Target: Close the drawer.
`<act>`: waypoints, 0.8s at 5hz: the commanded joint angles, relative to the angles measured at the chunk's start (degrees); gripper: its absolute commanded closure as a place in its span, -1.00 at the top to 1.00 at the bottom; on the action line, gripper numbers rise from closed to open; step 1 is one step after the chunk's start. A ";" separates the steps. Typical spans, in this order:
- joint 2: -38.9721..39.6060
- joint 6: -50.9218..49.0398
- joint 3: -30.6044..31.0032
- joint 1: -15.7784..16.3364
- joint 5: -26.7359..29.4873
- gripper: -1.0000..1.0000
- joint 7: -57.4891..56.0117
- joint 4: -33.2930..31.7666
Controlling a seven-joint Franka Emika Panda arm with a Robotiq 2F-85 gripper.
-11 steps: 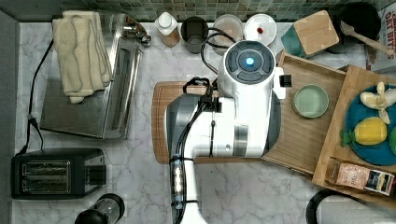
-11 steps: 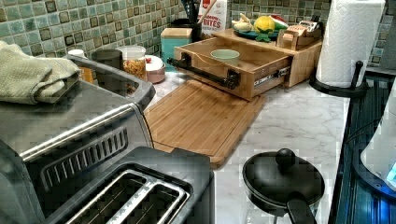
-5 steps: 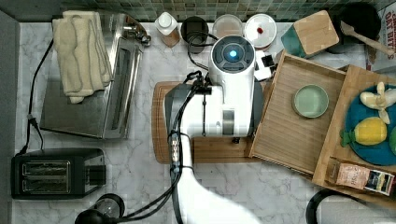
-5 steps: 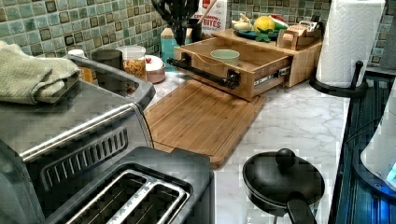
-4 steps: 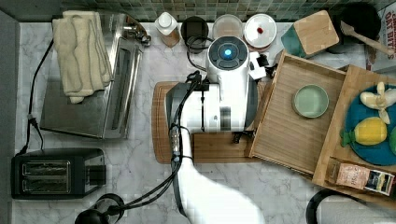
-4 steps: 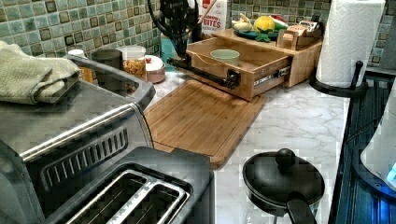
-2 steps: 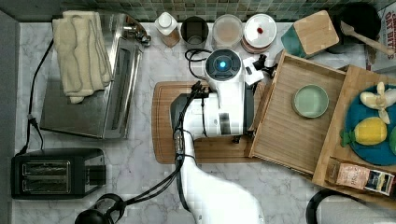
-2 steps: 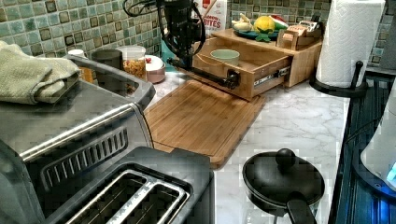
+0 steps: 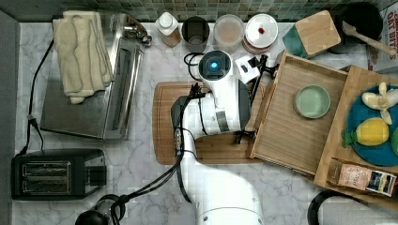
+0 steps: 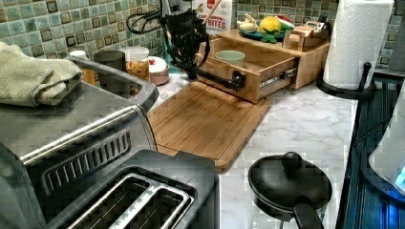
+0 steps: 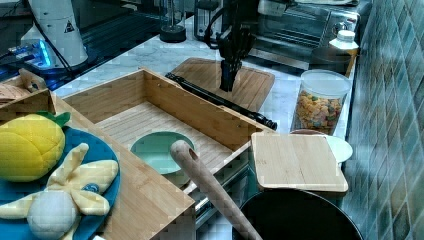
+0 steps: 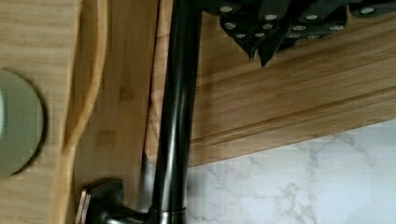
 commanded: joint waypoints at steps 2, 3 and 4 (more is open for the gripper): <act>-0.67 5.65 -0.88 -1.59 -2.34 -1.00 -3.38 -0.39; -1.10 6.47 -1.05 -3.02 -1.31 -1.00 -5.90 -1.35; -1.26 6.82 -1.15 -4.84 0.02 -1.00 -9.76 -2.00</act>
